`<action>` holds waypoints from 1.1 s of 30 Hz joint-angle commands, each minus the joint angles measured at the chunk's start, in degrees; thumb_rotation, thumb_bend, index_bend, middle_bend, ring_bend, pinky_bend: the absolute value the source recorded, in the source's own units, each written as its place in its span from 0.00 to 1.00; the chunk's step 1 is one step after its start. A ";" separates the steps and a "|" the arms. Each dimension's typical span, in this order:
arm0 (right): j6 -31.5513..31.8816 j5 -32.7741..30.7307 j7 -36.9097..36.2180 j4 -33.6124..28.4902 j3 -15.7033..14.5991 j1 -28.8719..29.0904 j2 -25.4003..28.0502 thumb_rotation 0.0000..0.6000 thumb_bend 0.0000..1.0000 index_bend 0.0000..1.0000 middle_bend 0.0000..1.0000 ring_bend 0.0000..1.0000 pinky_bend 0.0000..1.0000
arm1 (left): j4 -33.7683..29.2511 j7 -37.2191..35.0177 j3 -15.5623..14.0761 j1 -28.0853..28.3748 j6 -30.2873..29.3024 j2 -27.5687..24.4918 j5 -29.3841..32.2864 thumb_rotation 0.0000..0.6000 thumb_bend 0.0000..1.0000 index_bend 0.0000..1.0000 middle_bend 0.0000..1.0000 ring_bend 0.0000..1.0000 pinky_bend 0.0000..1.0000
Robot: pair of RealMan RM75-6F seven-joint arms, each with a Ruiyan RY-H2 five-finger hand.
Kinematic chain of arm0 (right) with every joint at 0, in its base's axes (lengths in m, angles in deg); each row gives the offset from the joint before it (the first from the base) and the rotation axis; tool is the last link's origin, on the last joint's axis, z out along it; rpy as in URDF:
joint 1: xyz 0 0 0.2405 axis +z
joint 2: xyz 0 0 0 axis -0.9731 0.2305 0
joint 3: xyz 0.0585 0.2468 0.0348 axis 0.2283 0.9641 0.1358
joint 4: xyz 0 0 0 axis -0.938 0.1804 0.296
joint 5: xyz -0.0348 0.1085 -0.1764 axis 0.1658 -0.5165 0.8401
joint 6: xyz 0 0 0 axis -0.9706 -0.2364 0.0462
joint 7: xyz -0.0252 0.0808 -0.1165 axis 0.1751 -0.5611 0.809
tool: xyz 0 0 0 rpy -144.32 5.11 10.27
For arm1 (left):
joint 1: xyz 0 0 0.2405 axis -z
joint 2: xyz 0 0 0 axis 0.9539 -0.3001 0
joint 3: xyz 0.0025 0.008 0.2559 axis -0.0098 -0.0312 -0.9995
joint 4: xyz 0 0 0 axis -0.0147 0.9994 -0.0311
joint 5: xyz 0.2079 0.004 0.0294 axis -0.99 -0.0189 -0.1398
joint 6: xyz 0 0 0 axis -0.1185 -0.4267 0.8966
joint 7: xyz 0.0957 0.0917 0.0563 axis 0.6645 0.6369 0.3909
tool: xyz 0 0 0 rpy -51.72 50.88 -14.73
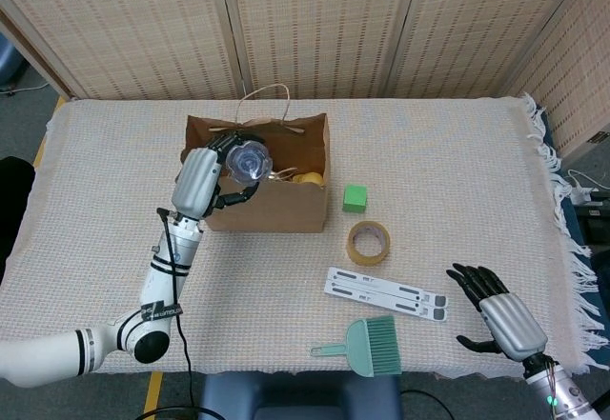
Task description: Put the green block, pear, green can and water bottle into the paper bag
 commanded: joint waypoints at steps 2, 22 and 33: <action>-0.10 0.00 -0.17 -0.09 0.00 0.09 0.16 1.00 0.07 0.00 0.00 0.00 0.01 | -0.56 4.31 -2.28 1.73 6.00 -0.84 2.55 1.00 0.41 0.01 0.00 0.00 0.15; 0.35 -0.07 2.23 0.06 0.22 -0.28 -0.48 1.00 0.07 0.00 0.00 0.00 0.01 | -7.88 14.08 0.11 1.60 6.54 -6.64 10.34 1.00 0.38 0.00 0.00 0.00 0.08; 0.24 -0.10 1.61 0.05 0.22 -0.18 -0.20 1.00 0.07 0.00 0.00 0.00 0.01 | -8.99 18.32 0.14 2.96 5.32 -5.94 12.74 1.00 0.33 0.00 0.00 0.00 0.07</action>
